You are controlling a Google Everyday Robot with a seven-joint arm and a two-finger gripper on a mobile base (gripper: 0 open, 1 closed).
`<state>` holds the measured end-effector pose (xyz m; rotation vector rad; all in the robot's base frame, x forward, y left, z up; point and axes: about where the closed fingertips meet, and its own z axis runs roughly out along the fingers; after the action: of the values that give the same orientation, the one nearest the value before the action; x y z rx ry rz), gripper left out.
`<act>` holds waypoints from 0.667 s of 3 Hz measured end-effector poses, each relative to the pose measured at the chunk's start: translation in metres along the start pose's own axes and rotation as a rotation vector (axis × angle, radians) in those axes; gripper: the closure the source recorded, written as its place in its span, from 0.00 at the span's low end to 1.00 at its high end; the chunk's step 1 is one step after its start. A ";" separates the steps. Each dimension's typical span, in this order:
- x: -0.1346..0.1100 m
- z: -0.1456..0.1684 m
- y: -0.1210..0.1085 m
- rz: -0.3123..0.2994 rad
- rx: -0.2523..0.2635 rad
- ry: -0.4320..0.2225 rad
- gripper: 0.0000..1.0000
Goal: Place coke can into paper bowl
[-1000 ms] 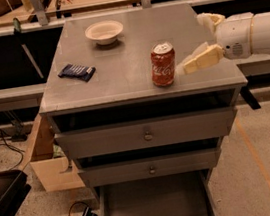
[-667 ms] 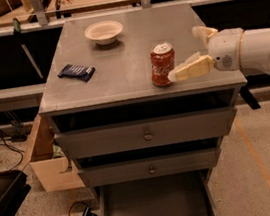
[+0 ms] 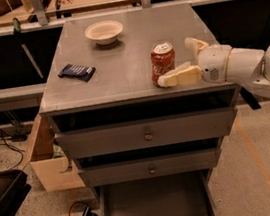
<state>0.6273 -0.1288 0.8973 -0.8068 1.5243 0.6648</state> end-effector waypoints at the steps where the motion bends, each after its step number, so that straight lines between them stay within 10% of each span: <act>1: -0.002 0.014 0.007 0.002 -0.027 -0.038 0.17; 2: -0.001 0.028 0.015 0.004 -0.055 -0.053 0.41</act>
Offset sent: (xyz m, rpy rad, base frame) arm 0.0078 0.0431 -0.0070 0.0626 -0.0251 0.0817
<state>0.6322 -0.0977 0.8949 -0.8216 1.4653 0.7289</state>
